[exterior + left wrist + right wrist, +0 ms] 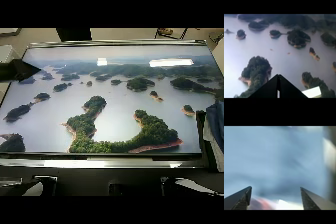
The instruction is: Fold the clothes and pants, and hang the long-sleeved shirts on hangers.
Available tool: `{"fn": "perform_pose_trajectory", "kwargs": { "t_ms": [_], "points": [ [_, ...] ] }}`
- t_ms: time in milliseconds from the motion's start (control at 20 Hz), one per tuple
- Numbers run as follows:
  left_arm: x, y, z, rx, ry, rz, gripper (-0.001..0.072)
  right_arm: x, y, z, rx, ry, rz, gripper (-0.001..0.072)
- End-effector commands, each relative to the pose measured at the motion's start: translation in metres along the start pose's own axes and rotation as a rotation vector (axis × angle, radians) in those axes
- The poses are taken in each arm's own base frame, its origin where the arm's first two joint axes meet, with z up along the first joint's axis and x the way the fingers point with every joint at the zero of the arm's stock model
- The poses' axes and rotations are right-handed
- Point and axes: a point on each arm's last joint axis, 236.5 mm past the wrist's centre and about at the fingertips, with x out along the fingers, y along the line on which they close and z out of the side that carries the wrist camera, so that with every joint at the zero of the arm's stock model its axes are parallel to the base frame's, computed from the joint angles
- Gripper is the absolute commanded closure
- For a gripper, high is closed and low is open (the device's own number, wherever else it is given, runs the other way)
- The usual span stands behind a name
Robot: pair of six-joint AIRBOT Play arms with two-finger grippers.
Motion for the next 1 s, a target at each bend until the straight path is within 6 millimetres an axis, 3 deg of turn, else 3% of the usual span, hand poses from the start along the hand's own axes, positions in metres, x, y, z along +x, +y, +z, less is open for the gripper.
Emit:
{"fn": "perform_pose_trajectory", "kwargs": {
  "t_ms": [0, 50, 100, 200, 250, 300, 350, 400, 500, 650, 950],
  "points": [
    [-0.019, -0.003, 0.067, 0.124, -0.244, 0.125, 0.0690, -0.105, 0.156, 0.068, -0.200, -0.452, 0.452, 0.0013],
    [-0.023, 0.015, 0.080, 0.152, -0.280, 0.254, 0.0690, -0.127, 0.198, 0.059, -0.288, -0.510, 0.506, 0.0013],
    [-0.025, 0.041, 0.083, 0.155, -0.271, 0.402, 0.0690, -0.132, 0.244, 0.031, -0.394, -0.505, 0.547, 0.0013],
    [-0.017, 0.090, 0.058, 0.136, -0.146, 0.617, 0.0687, -0.101, 0.304, -0.049, -0.574, -0.352, 0.554, 0.0013],
    [-0.007, 0.106, 0.035, 0.098, -0.041, 0.652, 0.0663, -0.072, 0.319, -0.098, -0.683, -0.235, 0.495, 0.0007],
    [0.005, 0.120, 0.002, 0.046, 0.101, 0.672, 0.0431, -0.043, 0.321, -0.136, -0.777, -0.129, 0.413, 0.0006],
    [0.014, 0.129, -0.035, -0.011, 0.256, 0.681, 0.0108, -0.013, 0.316, -0.175, -0.839, 0.002, 0.331, 0.0006],
    [0.020, 0.134, -0.077, -0.071, 0.434, 0.680, -0.0009, 0.012, 0.309, -0.208, -0.890, 0.131, 0.266, 0.0008],
    [0.032, 0.135, -0.122, -0.058, 0.619, 0.626, -0.0009, 0.041, 0.298, -0.252, -0.968, 0.295, 0.176, 0.0013],
    [0.046, 0.137, -0.131, -0.043, 0.590, 0.612, -0.0009, 0.053, 0.296, -0.265, -1.035, 0.286, 0.098, 0.0014],
    [0.048, 0.140, -0.134, -0.028, 0.606, 0.610, -0.0009, 0.052, 0.296, -0.270, -1.055, 0.288, 0.098, 0.0015]
  ]
}}
